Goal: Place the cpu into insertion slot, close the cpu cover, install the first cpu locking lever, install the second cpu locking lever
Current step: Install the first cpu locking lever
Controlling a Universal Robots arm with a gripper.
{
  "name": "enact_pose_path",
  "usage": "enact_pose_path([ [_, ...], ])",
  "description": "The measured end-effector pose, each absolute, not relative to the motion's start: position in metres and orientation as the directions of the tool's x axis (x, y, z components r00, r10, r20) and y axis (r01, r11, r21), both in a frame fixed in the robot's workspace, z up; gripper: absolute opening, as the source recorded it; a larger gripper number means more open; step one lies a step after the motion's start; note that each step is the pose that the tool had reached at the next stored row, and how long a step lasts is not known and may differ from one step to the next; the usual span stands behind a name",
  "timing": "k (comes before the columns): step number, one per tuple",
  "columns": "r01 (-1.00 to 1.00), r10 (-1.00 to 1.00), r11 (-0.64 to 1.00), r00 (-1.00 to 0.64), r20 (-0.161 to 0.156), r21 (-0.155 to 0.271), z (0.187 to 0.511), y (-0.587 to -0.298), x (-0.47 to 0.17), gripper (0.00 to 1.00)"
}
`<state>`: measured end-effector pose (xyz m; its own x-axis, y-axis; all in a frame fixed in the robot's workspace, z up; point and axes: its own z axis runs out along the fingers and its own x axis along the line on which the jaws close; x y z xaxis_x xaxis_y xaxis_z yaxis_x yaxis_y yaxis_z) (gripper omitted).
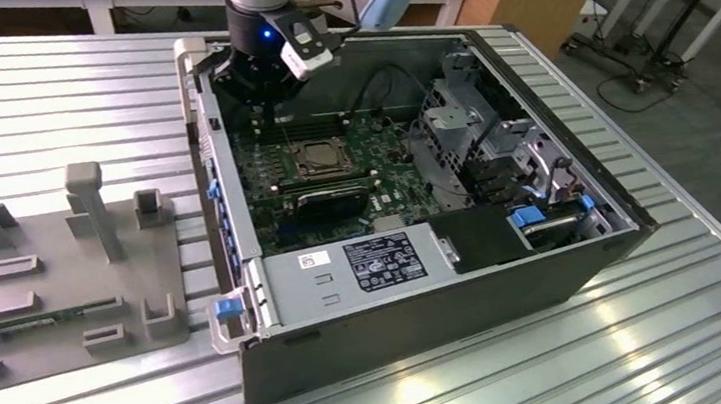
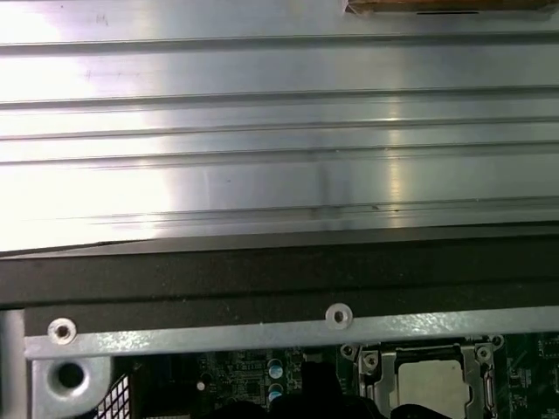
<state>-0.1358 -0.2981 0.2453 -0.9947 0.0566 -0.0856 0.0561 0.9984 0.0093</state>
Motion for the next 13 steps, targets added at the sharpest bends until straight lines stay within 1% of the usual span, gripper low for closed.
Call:
enact_pose_path([
  [13,0.056,0.056,0.998,-0.995,-0.085,0.008,0.2465,-0.303,-0.1357,0.1],
])
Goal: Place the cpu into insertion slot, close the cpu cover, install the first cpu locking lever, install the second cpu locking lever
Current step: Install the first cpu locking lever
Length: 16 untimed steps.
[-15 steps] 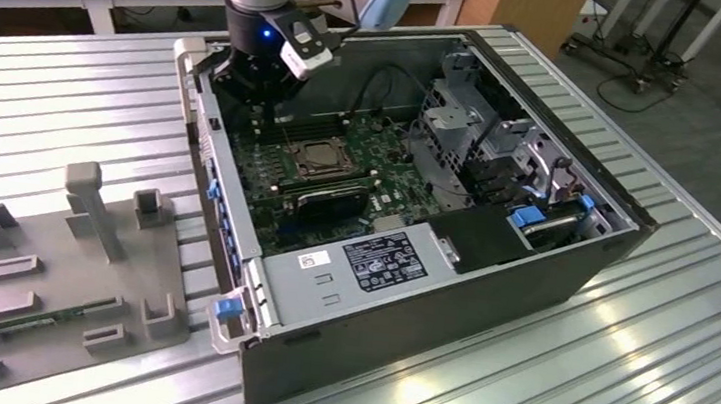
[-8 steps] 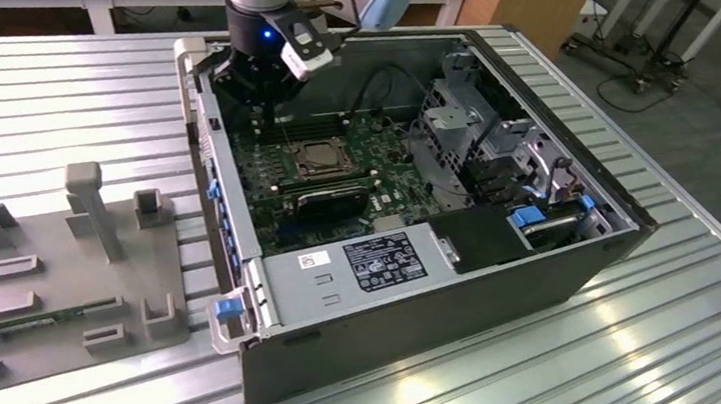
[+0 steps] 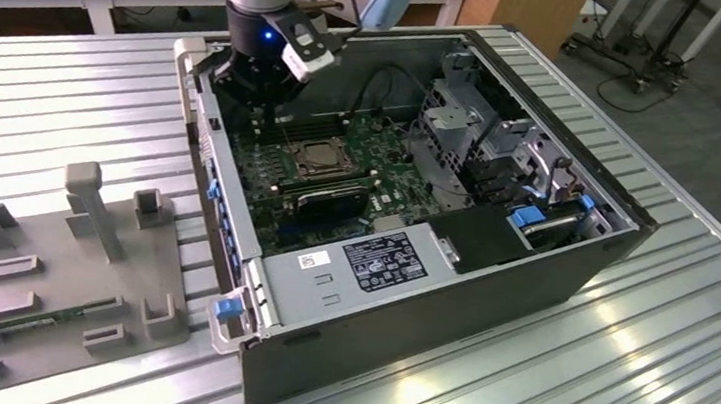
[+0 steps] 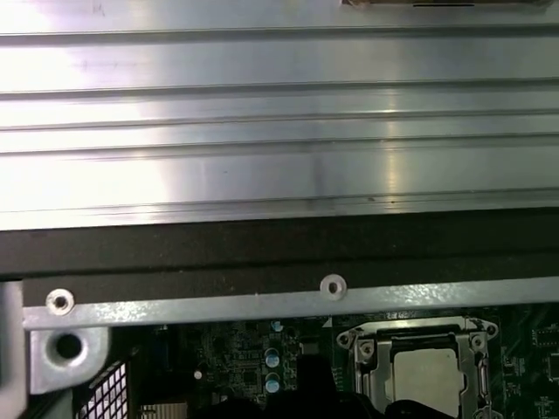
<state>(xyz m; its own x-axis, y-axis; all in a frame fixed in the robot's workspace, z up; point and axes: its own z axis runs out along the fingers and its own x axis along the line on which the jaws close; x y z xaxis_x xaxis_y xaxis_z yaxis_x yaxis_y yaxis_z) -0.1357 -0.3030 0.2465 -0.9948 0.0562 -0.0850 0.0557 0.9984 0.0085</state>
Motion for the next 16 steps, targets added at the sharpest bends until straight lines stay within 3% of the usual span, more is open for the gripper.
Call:
enact_pose_path([
  [10,0.056,0.056,0.998,-0.995,-0.085,0.012,0.2482,-0.307,-0.1357,0.1],
  [16,0.056,0.06,0.997,-0.995,-0.084,0.055,0.251,-0.3082,-0.1357,0.1],
])
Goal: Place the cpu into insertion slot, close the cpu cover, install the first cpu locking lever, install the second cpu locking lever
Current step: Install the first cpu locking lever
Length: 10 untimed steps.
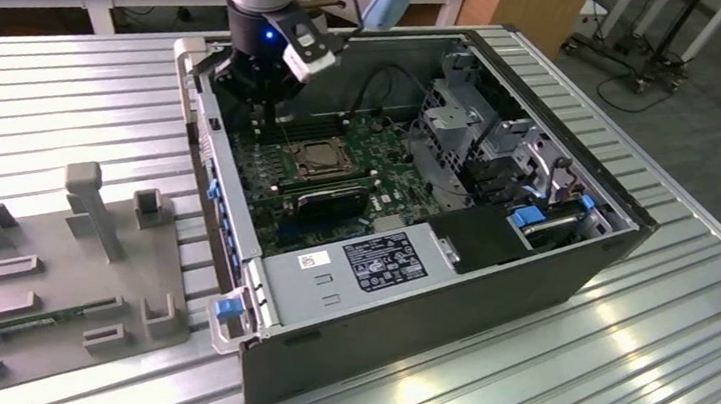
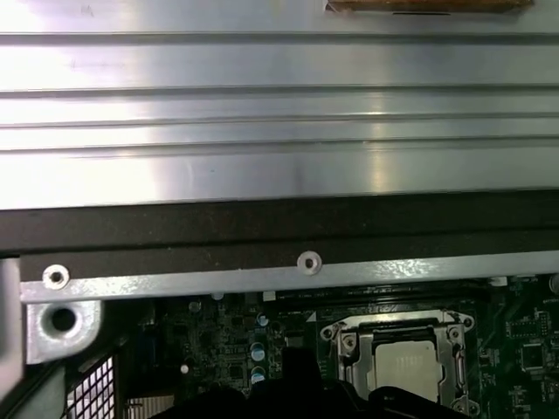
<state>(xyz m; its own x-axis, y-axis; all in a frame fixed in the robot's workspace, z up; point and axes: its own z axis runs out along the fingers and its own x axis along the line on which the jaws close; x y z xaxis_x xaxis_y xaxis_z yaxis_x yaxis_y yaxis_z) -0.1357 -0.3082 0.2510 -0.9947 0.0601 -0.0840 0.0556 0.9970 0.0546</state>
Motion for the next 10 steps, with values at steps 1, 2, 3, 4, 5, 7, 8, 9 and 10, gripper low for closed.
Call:
enact_pose_path([
  [1,0.055,0.061,0.996,-0.994,-0.085,0.07,0.2509,-0.3087,-0.1357,0.1],
  [2,0.055,0.063,0.995,-0.994,-0.086,0.084,0.2509,-0.3094,-0.1357,0.1],
  [3,0.055,0.064,0.994,-0.994,-0.086,0.096,0.2509,-0.3101,-0.1357,0.1],
  [4,0.055,0.064,0.993,-0.994,-0.087,0.104,0.2509,-0.3107,-0.1357,0.1],
  [5,0.055,0.065,0.993,-0.994,-0.087,0.107,0.2509,-0.3111,-0.1357,0.1],
  [7,0.055,0.065,0.993,-0.994,-0.087,0.108,0.2509,-0.3115,-0.1357,0.1],
  [8,0.055,0.065,0.993,-0.994,-0.087,0.108,0.2509,-0.3118,-0.1356,0.1],
  [9,0.055,0.065,0.993,-0.994,-0.086,0.108,0.2509,-0.3122,-0.1354,0.1],
  [10,0.055,0.065,0.993,-0.994,-0.086,0.108,0.2509,-0.3126,-0.1348,0.1],
])
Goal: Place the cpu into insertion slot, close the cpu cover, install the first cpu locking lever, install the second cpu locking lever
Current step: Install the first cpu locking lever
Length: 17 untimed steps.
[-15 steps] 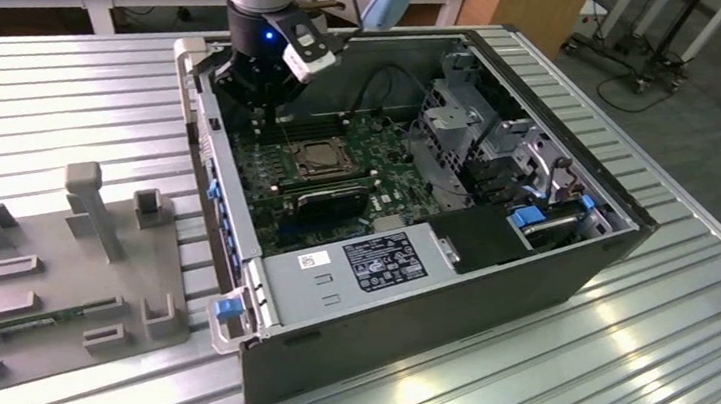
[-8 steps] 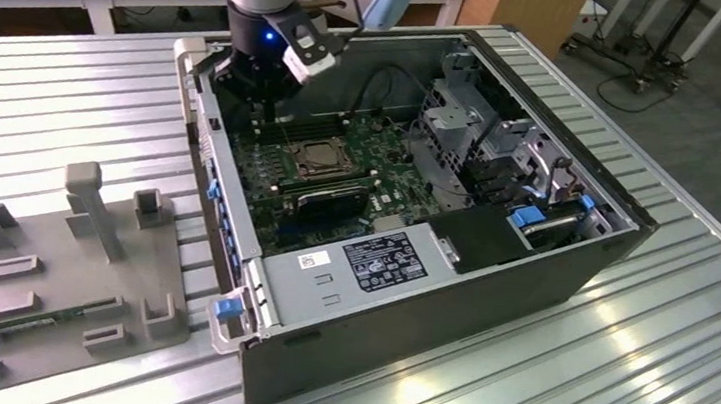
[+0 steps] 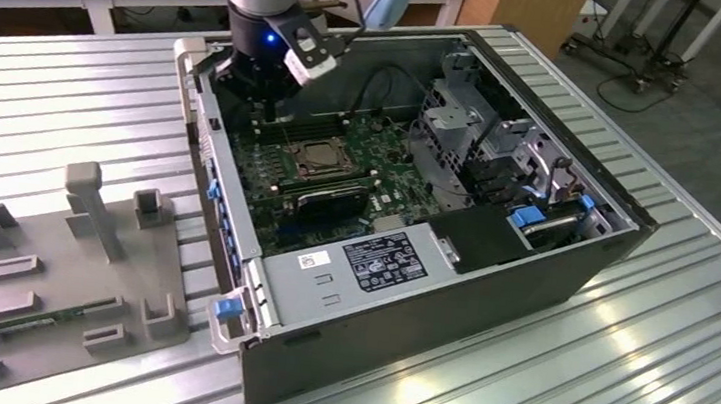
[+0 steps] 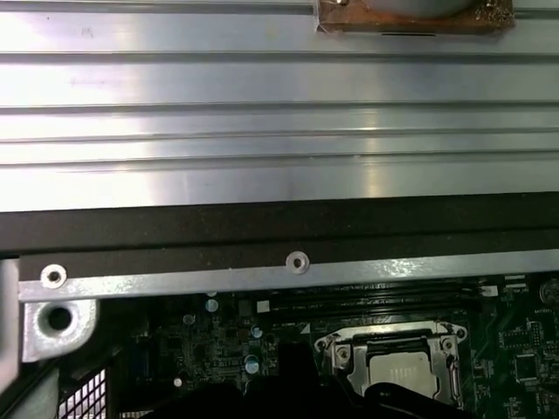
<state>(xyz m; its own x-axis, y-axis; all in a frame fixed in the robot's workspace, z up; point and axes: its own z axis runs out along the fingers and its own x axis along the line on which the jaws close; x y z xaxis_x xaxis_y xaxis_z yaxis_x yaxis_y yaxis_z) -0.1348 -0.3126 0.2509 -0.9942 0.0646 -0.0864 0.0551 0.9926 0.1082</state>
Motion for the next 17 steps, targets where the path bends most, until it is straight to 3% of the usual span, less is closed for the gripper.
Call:
enact_pose_path([
  [17,0.055,0.066,0.991,-0.994,-0.085,0.124,0.251,-0.322,-0.108,0.1],
])
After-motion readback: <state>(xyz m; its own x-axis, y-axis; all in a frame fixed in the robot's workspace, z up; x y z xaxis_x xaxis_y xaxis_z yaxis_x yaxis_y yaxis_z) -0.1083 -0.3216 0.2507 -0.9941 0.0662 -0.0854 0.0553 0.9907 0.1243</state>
